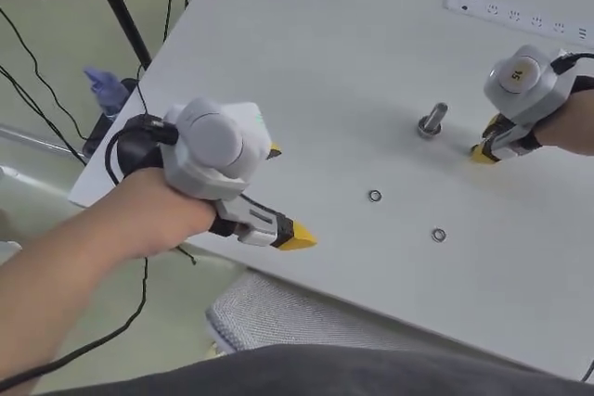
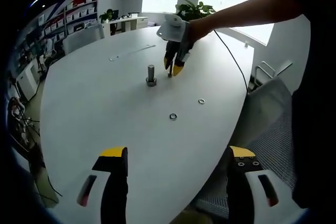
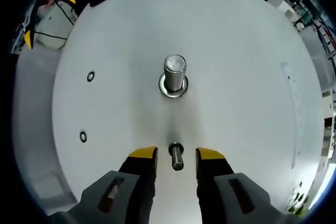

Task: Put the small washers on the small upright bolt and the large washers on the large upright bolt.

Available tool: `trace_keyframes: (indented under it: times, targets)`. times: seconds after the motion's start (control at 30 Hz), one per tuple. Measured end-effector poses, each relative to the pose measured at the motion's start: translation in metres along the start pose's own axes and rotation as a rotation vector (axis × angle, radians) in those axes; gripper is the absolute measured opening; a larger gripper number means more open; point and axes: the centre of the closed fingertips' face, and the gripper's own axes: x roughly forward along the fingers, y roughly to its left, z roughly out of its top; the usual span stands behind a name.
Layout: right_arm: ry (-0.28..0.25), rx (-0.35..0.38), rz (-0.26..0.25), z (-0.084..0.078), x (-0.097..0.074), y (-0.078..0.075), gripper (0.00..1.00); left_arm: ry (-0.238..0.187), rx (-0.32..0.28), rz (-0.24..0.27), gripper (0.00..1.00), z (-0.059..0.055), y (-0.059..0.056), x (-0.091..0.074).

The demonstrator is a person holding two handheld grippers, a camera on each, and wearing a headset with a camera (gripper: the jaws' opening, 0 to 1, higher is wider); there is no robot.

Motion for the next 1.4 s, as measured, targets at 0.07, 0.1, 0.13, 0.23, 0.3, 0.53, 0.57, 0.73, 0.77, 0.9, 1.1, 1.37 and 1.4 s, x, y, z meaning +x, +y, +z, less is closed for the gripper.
trace_keyframes:
  times: [0.07,0.1,0.13,0.23,0.3,0.53,0.57,0.73,0.77,0.9,1.1,1.37,1.4]
  targets:
    - [-0.001,0.002,-0.002,0.000,-0.004,0.000,0.30,-0.006,0.002,0.004,0.77,0.001,0.001,-0.001]
    - [-0.007,0.007,-0.002,0.001,-0.006,0.000,0.30,-0.006,0.002,0.005,0.77,0.002,0.001,-0.001]
    - [-0.010,0.012,0.000,0.001,-0.008,0.000,0.30,-0.008,0.004,0.005,0.77,0.002,0.001,-0.002]
    - [-0.015,0.020,0.003,0.001,-0.013,0.001,0.30,-0.014,0.012,0.006,0.77,0.005,0.000,-0.003]
    - [-0.020,0.020,0.002,0.002,-0.017,0.000,0.30,-0.017,0.014,0.004,0.77,0.007,-0.001,-0.003]
    - [-0.035,0.019,-0.015,0.005,-0.035,-0.004,0.30,-0.011,0.038,-0.002,0.77,0.009,-0.002,-0.004]
    - [-0.041,0.023,-0.017,0.006,-0.038,-0.005,0.30,-0.011,0.039,-0.004,0.76,0.009,-0.002,-0.004]
    - [-0.063,0.035,-0.021,0.007,-0.039,-0.005,0.30,-0.006,0.042,-0.014,0.76,0.007,-0.003,0.000]
    - [-0.061,0.032,-0.021,0.005,-0.036,-0.003,0.30,-0.003,0.049,-0.016,0.76,0.006,-0.003,0.001]
    - [-0.056,0.014,-0.025,0.004,-0.042,0.006,0.30,-0.011,0.052,-0.013,0.76,0.009,-0.002,0.000]
    - [-0.076,0.032,-0.023,0.009,-0.052,0.013,0.30,-0.015,0.058,-0.006,0.76,0.012,-0.002,-0.003]
    - [-0.101,0.030,-0.014,0.015,-0.058,0.037,0.30,-0.018,0.053,-0.002,0.76,0.011,-0.005,-0.007]
    - [-0.095,0.018,-0.010,0.014,-0.058,0.042,0.30,-0.021,0.054,-0.002,0.76,0.011,-0.005,-0.007]
